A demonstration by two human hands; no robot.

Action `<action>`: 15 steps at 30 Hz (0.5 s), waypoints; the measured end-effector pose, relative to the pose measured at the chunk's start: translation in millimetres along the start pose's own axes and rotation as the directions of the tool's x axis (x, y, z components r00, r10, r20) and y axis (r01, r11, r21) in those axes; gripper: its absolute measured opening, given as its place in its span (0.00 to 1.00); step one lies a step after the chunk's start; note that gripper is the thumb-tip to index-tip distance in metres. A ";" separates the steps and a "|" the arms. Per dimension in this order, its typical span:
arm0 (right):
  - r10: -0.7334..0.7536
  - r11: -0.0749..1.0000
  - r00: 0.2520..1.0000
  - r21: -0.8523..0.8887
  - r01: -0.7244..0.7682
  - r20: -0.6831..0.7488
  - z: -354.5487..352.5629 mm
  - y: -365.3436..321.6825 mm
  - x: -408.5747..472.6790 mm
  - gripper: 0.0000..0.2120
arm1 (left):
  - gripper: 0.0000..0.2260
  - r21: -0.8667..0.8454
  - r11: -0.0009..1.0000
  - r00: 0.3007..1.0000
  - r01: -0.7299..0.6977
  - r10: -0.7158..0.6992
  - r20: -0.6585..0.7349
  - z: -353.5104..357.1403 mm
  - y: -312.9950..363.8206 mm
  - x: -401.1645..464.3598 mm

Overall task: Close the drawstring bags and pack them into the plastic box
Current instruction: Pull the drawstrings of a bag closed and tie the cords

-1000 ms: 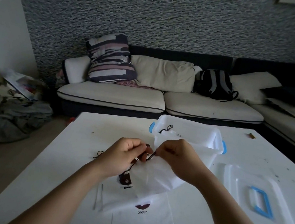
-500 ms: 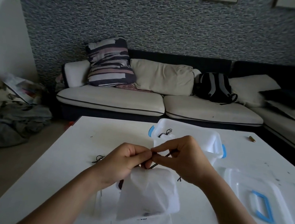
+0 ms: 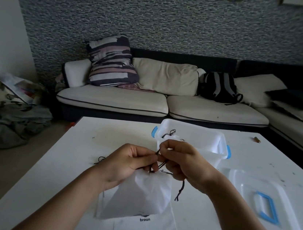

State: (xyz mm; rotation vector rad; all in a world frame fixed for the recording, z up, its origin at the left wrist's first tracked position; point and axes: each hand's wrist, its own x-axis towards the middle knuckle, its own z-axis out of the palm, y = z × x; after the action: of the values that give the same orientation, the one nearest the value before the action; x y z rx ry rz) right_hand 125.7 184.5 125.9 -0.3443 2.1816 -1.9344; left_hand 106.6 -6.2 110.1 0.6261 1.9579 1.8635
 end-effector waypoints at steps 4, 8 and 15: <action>0.030 0.995 1.000 0.099 -0.030 -0.005 3.1 3.2 3.7 0.12 | 0.08 -0.151 0.986 0.996 0.077 -0.083 -0.036 -3.9 -3.5 2.8; 0.005 0.999 1.000 0.050 -0.004 -0.019 1.8 2.7 3.6 0.09 | 0.10 -0.196 0.973 0.987 0.118 -0.137 -0.083 -6.2 -5.1 5.1; -0.019 0.998 0.992 0.050 0.026 -0.128 2.1 5.3 8.0 0.09 | 0.07 -0.173 0.975 0.984 0.139 -0.156 -0.086 -4.9 -1.5 2.8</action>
State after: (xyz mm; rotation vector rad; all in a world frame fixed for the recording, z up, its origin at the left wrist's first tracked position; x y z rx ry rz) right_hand 118.5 180.6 120.4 -0.2438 2.2087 -2.0747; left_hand 101.5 -8.8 109.0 0.3346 1.8277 1.9721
